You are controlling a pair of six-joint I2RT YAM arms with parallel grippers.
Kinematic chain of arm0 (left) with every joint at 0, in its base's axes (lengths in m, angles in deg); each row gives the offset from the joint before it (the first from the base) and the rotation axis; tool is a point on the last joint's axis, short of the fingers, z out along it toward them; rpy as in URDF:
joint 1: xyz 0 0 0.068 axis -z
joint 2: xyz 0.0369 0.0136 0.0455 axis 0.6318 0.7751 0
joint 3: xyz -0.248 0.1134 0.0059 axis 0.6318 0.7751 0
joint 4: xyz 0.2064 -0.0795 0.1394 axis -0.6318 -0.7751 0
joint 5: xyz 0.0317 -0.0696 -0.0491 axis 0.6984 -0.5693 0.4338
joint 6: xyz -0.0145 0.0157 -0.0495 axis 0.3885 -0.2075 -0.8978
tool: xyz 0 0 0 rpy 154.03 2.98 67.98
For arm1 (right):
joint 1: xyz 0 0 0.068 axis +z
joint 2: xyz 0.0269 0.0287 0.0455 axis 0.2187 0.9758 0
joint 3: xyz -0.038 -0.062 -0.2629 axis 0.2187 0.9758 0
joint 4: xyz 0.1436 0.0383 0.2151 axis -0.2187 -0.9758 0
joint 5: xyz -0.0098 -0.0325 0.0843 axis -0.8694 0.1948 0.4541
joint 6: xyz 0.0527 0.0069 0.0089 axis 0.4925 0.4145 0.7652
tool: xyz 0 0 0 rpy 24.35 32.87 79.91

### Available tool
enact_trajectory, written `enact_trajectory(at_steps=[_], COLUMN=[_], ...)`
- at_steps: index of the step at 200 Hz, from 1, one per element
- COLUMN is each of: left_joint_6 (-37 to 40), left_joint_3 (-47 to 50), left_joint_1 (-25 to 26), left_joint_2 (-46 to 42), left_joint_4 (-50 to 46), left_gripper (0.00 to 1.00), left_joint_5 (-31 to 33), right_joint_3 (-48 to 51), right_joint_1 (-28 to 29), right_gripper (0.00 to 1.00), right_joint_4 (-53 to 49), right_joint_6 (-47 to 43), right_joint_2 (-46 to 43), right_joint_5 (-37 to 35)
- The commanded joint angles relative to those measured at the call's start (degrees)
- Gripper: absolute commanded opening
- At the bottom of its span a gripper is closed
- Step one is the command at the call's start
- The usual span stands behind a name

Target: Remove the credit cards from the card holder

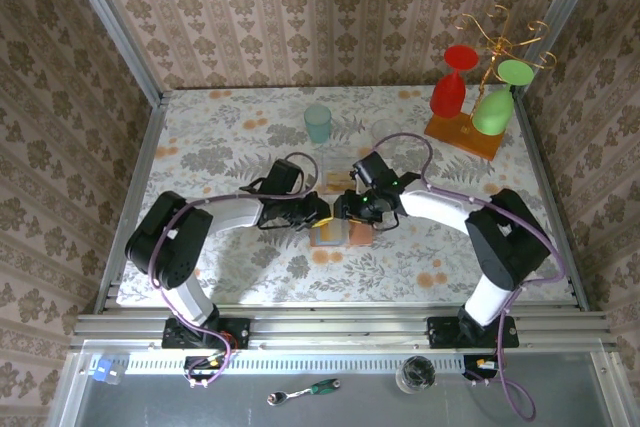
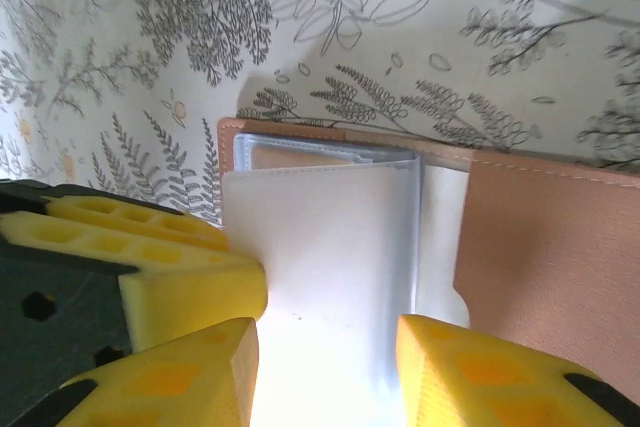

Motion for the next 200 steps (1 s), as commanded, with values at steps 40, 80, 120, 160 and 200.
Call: enact_trajectory(at_steps=[40,80,120,160,200], left_joint_6=[5.2,6.2,6.6,6.8,6.2], left_joint_3=[-8.9,-14.4,-16.2,-15.6,-16.3], left_joint_1=[3.5,5.3,5.7,5.6,5.6], left_joint_2=[3.9,9.0,10.4,10.0,11.9], left_joint_4=[-6.7,-7.8,-8.0,-7.3,-5.8], left_gripper=[0.25,0.29,0.31,0.36,0.39], left_joint_5=[-0.9,-2.0,-2.0,-2.0,-4.7], right_joint_3=[4.4,6.2,6.8,6.8,7.0], right_joint_1=[-4.7,-6.9,-7.2,-6.9,-6.6], right_gripper=[0.42,0.44,0.45,0.45,0.45], right_joint_4=[-2.0,-2.4,-2.5,-1.5,-1.8], right_joint_6=[0.0,-0.2,0.0,0.7,1.1], right_joint_2=[-7.6,-10.5,-11.8,-11.2,-11.7], right_joint_5=[-4.3,-4.3,-4.0,-2.6,-2.9])
